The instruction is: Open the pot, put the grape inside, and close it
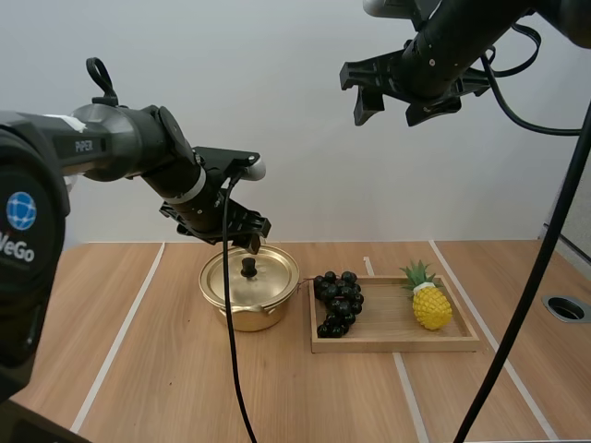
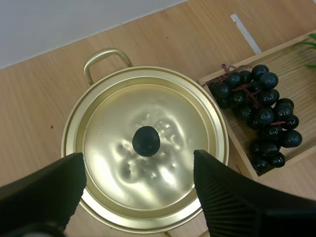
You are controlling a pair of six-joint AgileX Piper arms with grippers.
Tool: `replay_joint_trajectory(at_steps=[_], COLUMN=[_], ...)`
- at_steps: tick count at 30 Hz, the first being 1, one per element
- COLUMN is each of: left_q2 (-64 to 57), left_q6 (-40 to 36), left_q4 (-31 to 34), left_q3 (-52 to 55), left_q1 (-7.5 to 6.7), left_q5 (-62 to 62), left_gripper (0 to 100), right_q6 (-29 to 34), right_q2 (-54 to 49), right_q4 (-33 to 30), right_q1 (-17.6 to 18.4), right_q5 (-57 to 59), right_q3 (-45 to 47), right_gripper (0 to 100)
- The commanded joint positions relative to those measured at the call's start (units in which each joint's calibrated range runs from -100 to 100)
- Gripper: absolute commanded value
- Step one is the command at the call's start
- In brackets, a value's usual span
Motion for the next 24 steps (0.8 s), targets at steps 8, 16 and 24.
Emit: replay_joint_trajectory(at_steps=[8, 16, 24], left_q2=[5.6, 9.0, 11.9], left_q6=[3.8, 5.3, 5.7], left_q4=[-5.0, -5.1, -5.1], left_q3=[0.1, 0.1, 0.1], left_q1=[-0.13, -0.2, -0.2], left_q5=[-5.9, -10.0, -11.9], left_gripper=[100, 100, 100], right_q6=[-0.5, -0.5, -0.5], right_q2=[-1.1, -1.1, -1.1], right_q4=[-0.1, -0.1, -0.2], right_q1=[-0.2, -0.2, -0.2], right_q5=[0.0, 0.0, 0.0], right_q3=[-0.1, -0.1, -0.1], right_gripper=[100, 100, 100])
